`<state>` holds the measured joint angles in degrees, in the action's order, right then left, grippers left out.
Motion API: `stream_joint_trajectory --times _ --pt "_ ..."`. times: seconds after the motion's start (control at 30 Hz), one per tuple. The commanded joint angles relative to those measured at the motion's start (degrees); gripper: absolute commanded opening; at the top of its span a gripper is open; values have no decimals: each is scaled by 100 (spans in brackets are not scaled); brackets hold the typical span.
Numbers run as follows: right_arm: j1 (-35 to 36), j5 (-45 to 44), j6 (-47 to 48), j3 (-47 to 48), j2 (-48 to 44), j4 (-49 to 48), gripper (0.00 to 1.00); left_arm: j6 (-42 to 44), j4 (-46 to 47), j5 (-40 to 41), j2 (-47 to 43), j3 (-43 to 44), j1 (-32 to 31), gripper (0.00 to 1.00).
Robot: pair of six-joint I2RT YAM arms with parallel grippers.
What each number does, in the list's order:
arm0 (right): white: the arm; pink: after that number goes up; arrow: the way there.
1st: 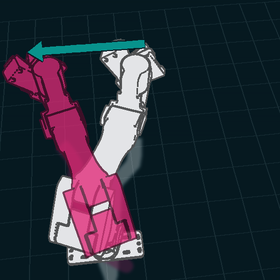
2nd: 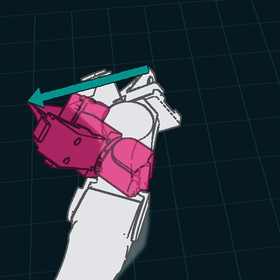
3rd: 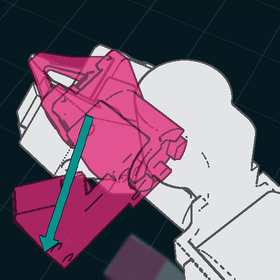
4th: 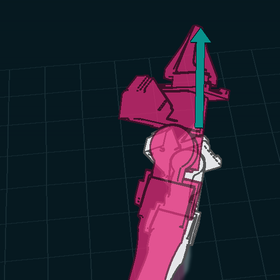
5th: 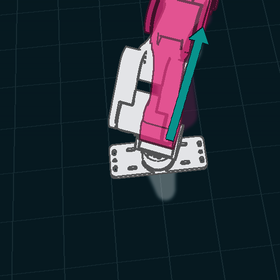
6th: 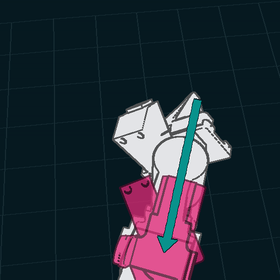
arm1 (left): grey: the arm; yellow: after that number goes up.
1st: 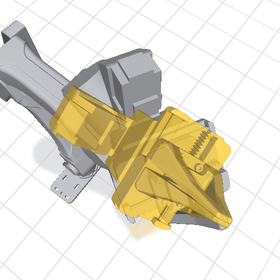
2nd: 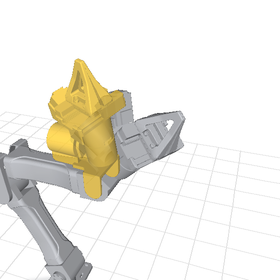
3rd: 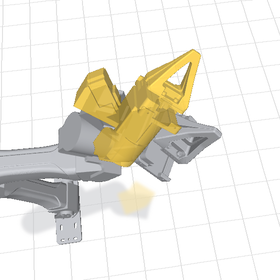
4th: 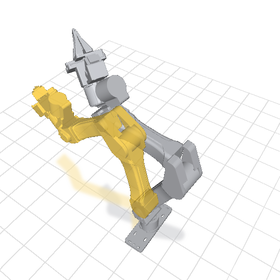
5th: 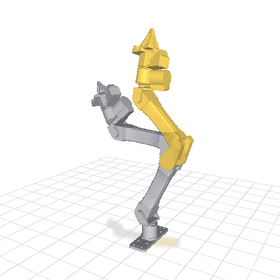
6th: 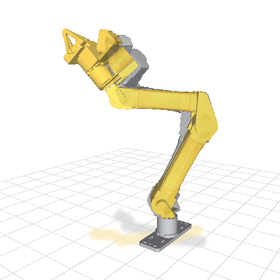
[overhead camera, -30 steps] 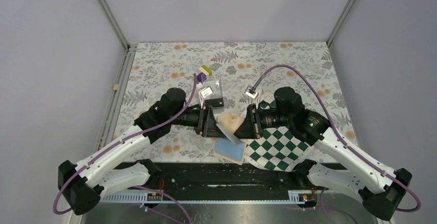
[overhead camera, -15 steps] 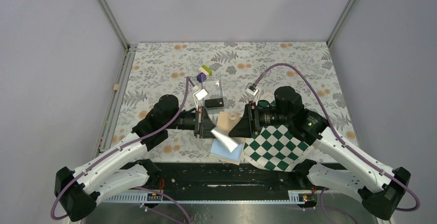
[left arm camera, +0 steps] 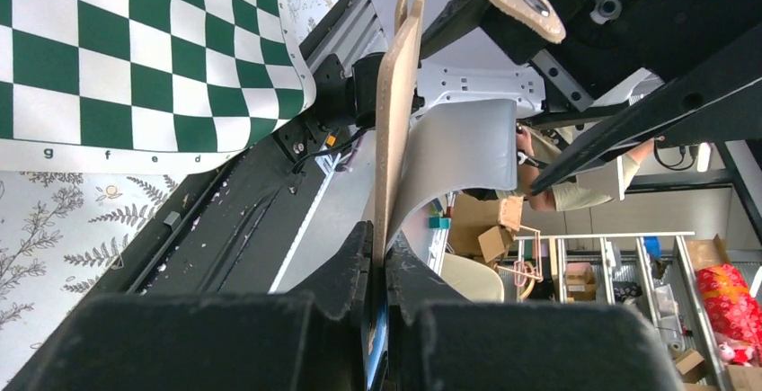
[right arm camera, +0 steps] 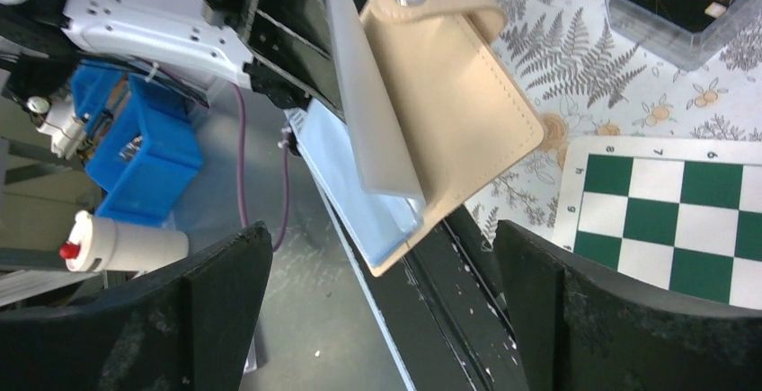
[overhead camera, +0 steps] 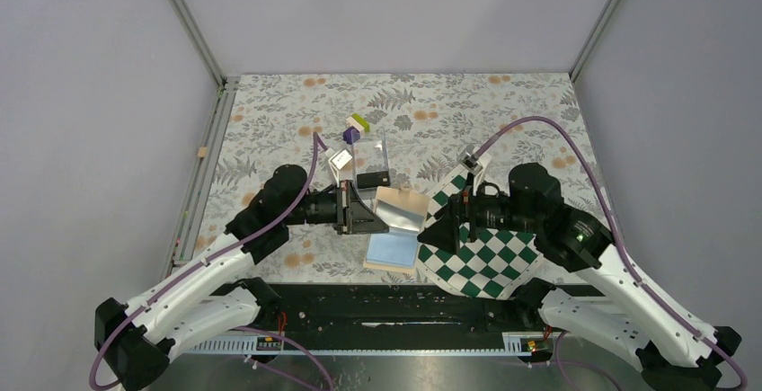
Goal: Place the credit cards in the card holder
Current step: Open the card holder.
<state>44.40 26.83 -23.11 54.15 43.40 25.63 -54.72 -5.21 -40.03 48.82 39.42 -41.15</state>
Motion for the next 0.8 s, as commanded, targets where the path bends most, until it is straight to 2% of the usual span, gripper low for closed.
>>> stream_joint_trajectory --times 0.0,0.23,0.37,0.5,0.67,0.77 --pt "-13 265 413 116 286 268 99 -327 223 -60 18 390 50 0" --pt "-15 0 318 364 838 -108 99 108 -116 -662 89 708 42 0" --pt "-15 309 420 753 1234 -153 98 412 -513 -979 38 782 41 0" --pt "-12 1154 515 1020 1486 -195 89 904 -1237 -989 -16 869 37 0" --pt "-16 2187 569 1102 1773 -202 67 984 -1242 -1012 -63 822 41 0" --pt "-16 2705 536 1070 1945 -245 58 946 -1117 -996 -78 822 38 0"
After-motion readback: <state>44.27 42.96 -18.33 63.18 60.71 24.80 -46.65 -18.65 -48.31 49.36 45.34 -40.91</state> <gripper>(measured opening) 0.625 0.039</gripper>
